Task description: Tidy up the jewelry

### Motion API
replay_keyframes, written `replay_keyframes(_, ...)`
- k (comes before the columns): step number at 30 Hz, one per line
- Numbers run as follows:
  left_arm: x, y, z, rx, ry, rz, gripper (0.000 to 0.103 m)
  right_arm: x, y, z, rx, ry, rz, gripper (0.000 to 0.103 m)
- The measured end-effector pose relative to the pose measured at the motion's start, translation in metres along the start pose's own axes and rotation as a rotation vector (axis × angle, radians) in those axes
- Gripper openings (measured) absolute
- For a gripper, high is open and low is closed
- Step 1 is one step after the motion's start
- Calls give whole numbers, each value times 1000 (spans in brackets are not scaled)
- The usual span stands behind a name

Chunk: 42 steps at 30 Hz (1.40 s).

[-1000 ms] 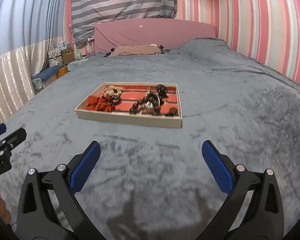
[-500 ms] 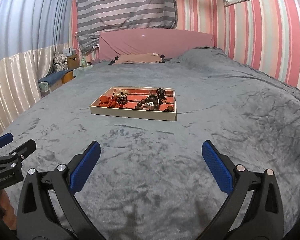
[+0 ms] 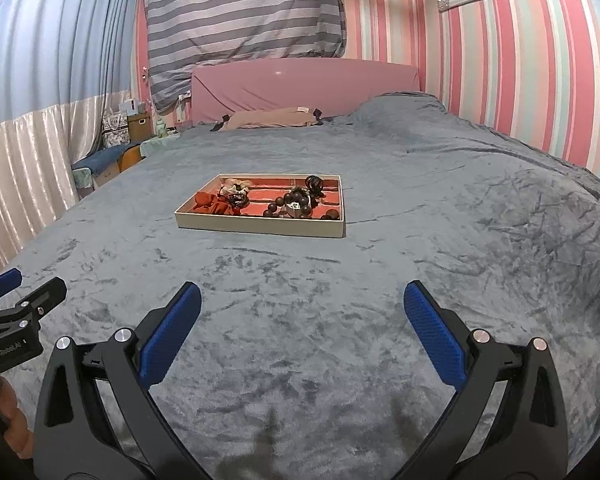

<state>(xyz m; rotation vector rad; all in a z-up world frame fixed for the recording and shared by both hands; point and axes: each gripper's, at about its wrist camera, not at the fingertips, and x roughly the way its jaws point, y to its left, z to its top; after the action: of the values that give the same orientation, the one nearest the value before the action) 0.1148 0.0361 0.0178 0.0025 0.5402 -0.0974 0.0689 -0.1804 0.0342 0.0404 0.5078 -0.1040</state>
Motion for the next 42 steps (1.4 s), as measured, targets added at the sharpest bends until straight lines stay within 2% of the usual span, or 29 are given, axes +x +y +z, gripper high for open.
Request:
replay_keyframes(12, -15, -4, 7, 7, -41, 0, 97, -6, 1, 3, -11, -15, -13, 99)
replay_keyframes(17, -15, -5, 9, 5, -31, -14, 97, -7, 2, 4, -12, -20, -14, 99)
replay_keyframes(42, -17, -6, 11, 14, -54, 7, 97, -13, 3, 9, -13, -31, -28, 99)
